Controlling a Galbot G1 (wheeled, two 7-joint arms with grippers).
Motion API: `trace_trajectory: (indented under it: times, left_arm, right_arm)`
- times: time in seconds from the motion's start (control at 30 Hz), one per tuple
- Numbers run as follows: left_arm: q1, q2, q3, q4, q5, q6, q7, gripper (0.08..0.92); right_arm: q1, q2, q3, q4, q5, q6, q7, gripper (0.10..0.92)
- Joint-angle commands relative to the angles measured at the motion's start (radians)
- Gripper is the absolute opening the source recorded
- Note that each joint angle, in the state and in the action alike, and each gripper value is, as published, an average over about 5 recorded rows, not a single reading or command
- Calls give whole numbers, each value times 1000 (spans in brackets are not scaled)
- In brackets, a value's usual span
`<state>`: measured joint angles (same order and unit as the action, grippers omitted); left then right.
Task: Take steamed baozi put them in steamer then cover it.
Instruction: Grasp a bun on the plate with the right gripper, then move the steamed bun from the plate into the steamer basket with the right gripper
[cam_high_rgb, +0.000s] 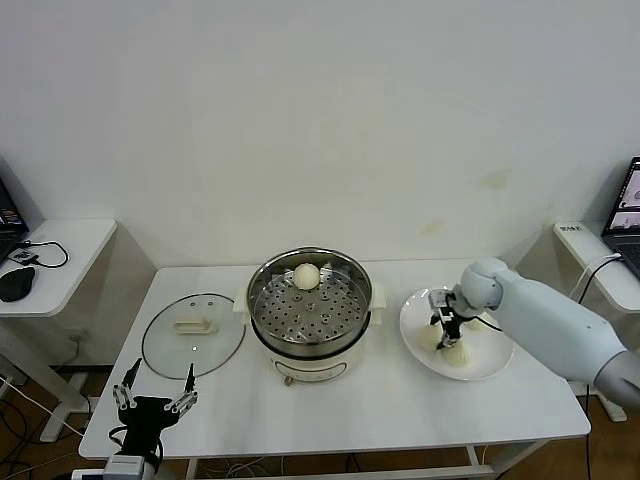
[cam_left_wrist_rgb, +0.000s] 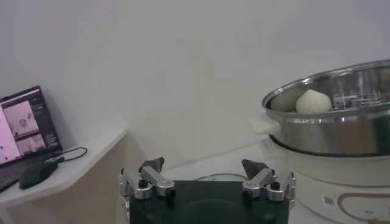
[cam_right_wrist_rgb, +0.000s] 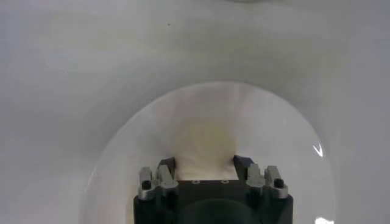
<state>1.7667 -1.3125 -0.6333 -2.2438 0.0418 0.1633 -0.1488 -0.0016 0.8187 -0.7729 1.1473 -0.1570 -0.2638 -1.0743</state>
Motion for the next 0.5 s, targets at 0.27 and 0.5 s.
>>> trace_trajectory:
  times: [0.27,0.5]
  left_arm:
    - [-6,8,13,-13,2,1,1,823]
    - [-11,14,30,-18,3,2,2,823]
  right_arm:
    - [245,-113,-94,155,148,-34,-17,609]
    - [499,-130,-260,241,268,-55,-14,611]
